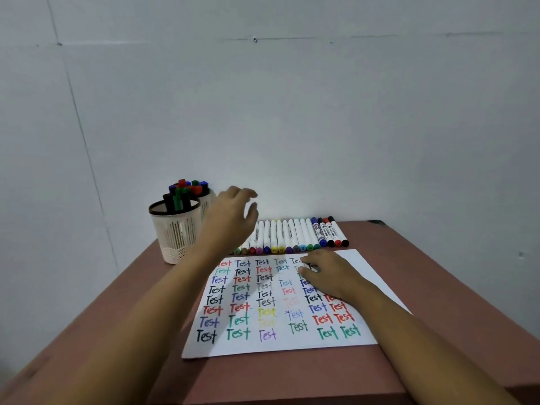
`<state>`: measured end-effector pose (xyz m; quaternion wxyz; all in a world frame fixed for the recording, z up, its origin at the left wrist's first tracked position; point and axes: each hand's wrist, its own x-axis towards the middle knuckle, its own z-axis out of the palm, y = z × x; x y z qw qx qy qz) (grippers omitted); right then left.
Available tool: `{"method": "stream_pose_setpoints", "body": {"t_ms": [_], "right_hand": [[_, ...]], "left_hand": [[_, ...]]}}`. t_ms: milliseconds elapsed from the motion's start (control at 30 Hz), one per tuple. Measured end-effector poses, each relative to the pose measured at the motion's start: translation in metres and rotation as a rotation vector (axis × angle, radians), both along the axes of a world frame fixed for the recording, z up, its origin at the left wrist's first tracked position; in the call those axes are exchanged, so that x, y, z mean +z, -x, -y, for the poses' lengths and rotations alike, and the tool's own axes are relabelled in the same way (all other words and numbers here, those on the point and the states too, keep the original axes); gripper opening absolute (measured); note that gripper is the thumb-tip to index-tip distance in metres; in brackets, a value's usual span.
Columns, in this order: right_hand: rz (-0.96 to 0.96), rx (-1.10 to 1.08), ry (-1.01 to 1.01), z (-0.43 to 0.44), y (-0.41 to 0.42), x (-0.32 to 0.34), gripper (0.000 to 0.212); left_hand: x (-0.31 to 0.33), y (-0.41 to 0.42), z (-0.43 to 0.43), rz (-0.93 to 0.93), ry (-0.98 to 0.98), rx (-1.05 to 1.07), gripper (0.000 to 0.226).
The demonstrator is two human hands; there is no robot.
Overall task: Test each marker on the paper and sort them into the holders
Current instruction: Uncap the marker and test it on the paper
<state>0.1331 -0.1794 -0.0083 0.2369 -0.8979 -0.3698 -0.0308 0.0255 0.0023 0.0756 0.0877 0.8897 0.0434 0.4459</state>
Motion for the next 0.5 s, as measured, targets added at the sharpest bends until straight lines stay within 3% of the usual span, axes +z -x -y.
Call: {"method": "stream_pose_setpoints", "body": {"t_ms": [233,400,500], "right_hand": [[0.022,-0.027,-0.107,0.000,-0.001,0.000,0.024],[0.160,-0.207,-0.262,0.003,-0.001,0.013,0.025],[0.117,-0.337,-0.337,0.008,-0.022,0.018,0.029]], "left_hand": [[-0.062,-0.033,0.028,-0.472,0.182,-0.090,0.035],[-0.076,-0.036,0.028,-0.593,0.142,-0.146,0.037],[-0.079,-0.039,0.029,-0.615,0.127,-0.166,0.037]]}}
